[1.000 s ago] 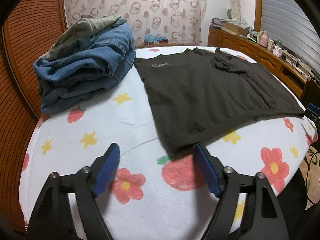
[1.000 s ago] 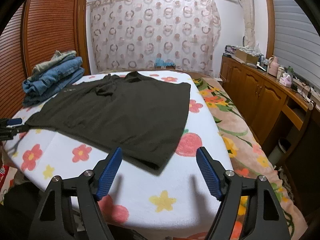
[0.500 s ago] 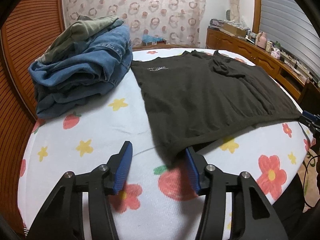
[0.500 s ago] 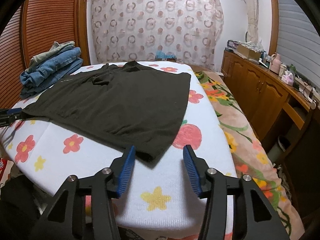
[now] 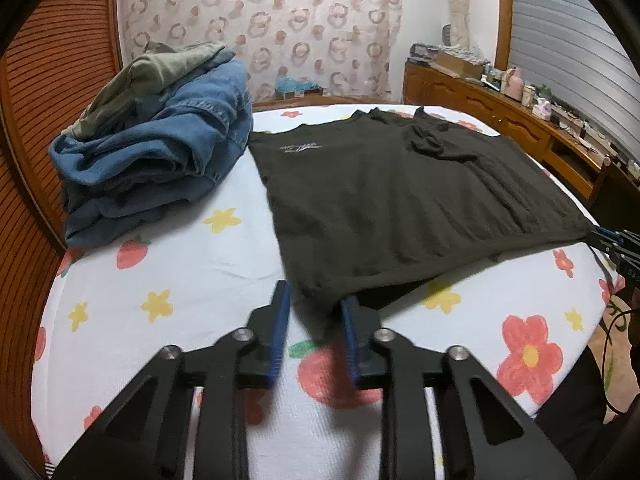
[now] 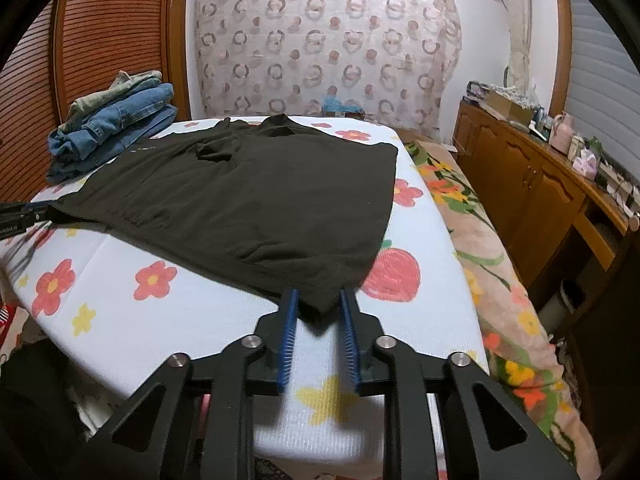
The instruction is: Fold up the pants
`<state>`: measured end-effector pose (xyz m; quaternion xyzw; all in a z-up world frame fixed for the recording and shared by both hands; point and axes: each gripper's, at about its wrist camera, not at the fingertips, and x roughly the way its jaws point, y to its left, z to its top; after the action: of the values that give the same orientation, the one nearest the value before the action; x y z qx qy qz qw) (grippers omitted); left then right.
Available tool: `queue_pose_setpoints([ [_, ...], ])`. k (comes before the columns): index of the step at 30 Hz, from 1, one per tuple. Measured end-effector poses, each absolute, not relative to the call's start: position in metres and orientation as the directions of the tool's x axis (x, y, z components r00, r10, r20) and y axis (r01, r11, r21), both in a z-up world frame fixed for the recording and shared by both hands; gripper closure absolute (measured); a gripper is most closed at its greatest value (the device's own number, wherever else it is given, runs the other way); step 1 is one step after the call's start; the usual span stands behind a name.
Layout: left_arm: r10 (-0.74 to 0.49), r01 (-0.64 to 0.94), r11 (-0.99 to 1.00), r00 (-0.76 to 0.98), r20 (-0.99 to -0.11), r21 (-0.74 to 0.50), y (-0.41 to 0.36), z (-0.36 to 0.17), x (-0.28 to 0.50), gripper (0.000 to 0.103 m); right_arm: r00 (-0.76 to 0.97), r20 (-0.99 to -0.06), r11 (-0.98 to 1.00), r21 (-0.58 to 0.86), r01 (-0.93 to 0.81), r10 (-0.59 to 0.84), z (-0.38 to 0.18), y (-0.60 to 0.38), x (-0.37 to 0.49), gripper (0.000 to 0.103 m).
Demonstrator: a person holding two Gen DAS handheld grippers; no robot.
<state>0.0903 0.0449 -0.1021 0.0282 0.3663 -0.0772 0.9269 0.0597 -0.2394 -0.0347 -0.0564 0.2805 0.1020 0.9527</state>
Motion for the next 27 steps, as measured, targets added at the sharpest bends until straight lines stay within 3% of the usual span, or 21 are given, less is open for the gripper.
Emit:
queue_pose_setpoints([
  [8, -0.138, 0.18, 0.984, 0.752, -0.645, 0.0, 0.04, -0.085, 0.082, 0.089, 0.836, -0.518, 0.972, -0.036, -0.232, 0.18, -0.026, -0.25, 0.053, 0.096],
  [27, -0.154, 0.208, 0.978, 0.753, -0.64, 0.01, 0.031, -0.081, 0.055, 0.095, 0.845, -0.498, 0.97, -0.027, -0.241, 0.196, -0.03, -0.26, 0.024, 0.097],
])
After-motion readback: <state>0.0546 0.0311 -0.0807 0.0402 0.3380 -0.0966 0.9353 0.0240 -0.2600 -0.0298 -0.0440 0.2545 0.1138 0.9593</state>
